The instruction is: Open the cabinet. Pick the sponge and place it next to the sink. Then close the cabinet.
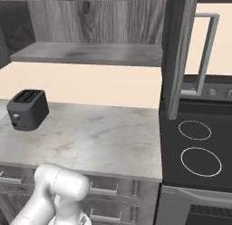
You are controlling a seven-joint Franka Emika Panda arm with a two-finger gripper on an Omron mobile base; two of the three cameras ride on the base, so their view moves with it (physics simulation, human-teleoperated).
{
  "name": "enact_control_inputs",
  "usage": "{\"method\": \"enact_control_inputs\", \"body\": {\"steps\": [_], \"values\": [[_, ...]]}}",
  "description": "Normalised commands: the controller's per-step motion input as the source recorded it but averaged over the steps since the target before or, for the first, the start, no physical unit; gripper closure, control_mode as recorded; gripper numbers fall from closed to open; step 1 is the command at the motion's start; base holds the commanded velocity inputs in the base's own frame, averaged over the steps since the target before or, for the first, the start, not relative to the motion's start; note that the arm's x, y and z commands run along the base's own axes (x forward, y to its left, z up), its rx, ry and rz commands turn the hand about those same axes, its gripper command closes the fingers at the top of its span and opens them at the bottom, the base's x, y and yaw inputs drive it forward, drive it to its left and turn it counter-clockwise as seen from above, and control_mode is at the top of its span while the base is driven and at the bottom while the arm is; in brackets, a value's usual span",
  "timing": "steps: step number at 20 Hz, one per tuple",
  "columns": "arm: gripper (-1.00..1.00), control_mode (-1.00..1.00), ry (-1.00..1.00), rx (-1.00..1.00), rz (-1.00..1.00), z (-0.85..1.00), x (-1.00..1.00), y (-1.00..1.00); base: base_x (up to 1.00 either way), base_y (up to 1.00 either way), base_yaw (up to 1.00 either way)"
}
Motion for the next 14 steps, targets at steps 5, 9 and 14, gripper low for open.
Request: {"method": "enact_control_inputs", "body": {"steps": [5, 9, 14], "values": [[-1.00, -1.00, -0.05, 0.00, -0.35, 0.00, 0.15, 0.70, 0.00, 0.00, 0.00], [-1.00, -1.00, -0.07, 0.02, -0.43, -0.19, 0.34, 0.52, 0.00, 0.00, 0.00], [-1.00, -1.00, -0.08, 0.22, -0.36, -0.34, 0.37, 0.43, 0.00, 0.00, 0.00]]}}
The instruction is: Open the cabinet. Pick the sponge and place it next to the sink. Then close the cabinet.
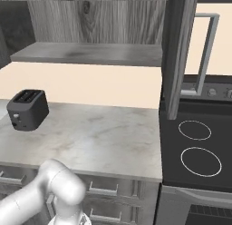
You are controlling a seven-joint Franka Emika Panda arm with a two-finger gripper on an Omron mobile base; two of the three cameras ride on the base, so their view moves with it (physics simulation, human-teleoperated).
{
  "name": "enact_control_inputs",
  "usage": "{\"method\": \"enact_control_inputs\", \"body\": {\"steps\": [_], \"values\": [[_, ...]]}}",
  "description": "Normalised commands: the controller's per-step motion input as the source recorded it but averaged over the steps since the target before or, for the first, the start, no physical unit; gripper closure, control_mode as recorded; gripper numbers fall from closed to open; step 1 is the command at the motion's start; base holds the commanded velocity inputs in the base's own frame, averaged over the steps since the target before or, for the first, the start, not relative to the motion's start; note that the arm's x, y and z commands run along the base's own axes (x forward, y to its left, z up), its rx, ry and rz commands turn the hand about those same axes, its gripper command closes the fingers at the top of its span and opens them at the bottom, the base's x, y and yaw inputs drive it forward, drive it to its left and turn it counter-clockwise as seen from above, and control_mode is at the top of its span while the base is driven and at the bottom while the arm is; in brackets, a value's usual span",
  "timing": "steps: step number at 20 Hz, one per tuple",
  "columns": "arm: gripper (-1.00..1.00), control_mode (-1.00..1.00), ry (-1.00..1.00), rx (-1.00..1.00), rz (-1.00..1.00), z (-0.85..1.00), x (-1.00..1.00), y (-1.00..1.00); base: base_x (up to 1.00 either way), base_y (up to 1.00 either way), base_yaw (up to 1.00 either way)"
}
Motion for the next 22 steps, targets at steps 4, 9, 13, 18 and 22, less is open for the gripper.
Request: {"method": "enact_control_inputs", "body": {"steps": [4, 9, 13, 18, 22], "values": [[-1.00, -1.00, -0.21, 0.38, -0.20, -0.08, 0.31, 0.25, 0.00, 0.00, 0.00], [-1.00, -1.00, -0.14, 0.21, -0.03, 0.00, 0.03, 0.20, 0.00, 0.00, 0.00], [-1.00, -1.00, 0.00, 0.00, 0.01, 0.00, 0.00, 0.17, 0.00, 0.00, 0.00], [-1.00, -1.00, 0.00, 0.00, 0.00, 0.00, -0.01, 0.05, 0.00, 0.00, 0.00], [-1.00, -1.00, 0.00, 0.00, 0.00, -0.20, 0.11, 0.30, 0.00, 0.00, 0.00]]}}
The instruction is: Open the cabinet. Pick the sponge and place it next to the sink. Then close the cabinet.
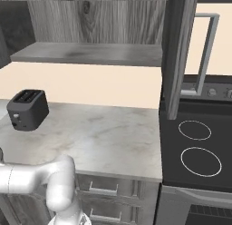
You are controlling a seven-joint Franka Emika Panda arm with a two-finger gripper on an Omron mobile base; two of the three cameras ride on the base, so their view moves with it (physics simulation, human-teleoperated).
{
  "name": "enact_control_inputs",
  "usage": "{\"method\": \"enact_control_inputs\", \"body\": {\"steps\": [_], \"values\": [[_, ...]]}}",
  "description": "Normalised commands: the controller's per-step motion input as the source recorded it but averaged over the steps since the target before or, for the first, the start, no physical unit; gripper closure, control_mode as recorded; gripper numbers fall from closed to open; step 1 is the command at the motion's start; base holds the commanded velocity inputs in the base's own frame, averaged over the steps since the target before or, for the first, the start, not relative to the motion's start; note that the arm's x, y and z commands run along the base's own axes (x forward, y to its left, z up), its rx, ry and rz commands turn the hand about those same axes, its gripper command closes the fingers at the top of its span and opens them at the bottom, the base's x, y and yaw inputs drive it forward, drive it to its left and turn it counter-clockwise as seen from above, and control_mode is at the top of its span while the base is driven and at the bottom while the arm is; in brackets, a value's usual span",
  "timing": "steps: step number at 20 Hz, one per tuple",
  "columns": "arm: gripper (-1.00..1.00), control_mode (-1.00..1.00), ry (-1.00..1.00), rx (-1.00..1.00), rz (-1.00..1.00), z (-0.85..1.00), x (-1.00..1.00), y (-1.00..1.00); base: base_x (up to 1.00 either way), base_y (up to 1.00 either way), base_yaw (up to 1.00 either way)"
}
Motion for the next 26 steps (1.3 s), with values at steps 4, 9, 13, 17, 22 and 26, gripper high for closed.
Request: {"method": "enact_control_inputs", "body": {"steps": [4, 9, 13, 17, 22, 26], "values": [[-1.00, -1.00, 0.08, -0.03, 0.00, -0.50, 0.55, 0.33, 0.00, 0.00, 0.00], [-1.00, -1.00, 0.06, -0.04, 0.00, -0.20, 0.71, 0.30, 0.00, 0.00, 0.00], [-1.00, -1.00, 0.00, -0.02, 0.00, 0.01, 0.73, 0.07, 0.00, 0.00, 0.00], [-1.00, -1.00, 0.00, 0.00, -0.01, 0.27, 0.28, -0.14, 0.00, 0.00, 0.00], [-1.00, -1.00, 0.00, 0.07, -0.02, 0.44, 0.00, -0.58, 0.00, 0.00, 0.00], [-1.00, -1.00, 0.00, 0.11, -0.01, 0.56, 0.00, -0.81, 0.00, 0.00, 0.00]]}}
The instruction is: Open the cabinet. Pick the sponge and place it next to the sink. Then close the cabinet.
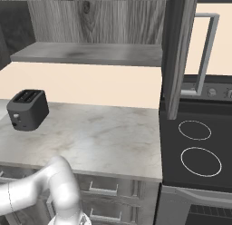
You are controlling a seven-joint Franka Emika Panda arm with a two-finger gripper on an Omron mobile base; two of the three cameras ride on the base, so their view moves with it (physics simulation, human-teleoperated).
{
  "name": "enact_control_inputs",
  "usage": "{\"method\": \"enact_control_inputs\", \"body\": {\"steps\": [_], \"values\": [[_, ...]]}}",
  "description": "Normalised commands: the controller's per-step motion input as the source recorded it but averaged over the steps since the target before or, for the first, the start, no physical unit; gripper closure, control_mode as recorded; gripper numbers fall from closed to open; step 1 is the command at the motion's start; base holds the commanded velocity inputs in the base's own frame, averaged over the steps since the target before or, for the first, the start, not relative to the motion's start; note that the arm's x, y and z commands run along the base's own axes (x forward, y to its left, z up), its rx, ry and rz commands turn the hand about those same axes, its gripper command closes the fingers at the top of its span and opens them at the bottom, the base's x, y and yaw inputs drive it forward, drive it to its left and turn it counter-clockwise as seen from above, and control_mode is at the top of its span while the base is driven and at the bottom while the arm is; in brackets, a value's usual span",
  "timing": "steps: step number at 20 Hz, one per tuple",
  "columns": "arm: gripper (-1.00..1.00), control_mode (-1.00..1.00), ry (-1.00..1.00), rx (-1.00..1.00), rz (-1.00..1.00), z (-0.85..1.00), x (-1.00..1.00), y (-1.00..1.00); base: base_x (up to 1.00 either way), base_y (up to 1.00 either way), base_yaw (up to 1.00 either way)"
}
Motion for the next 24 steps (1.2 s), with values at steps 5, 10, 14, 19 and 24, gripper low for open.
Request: {"method": "enact_control_inputs", "body": {"steps": [5, 10, 14, 19, 24], "values": [[-1.00, -1.00, 0.00, 0.18, 0.00, 0.36, 0.00, -1.00, 0.00, 0.00, 0.00], [-1.00, -1.00, 0.00, 0.07, 0.01, 0.41, 0.05, -0.97, 0.00, 0.00, 0.00], [-1.00, -1.00, 0.05, 0.00, 0.16, 0.18, 0.13, -0.90, 0.00, 0.00, 0.00], [-1.00, -1.00, 0.02, 0.00, 0.30, 0.02, 0.12, -0.79, 0.00, 0.00, 0.00], [-1.00, -1.00, 0.00, 0.01, 0.35, 0.00, 0.01, -0.68, 0.00, 0.00, 0.00]]}}
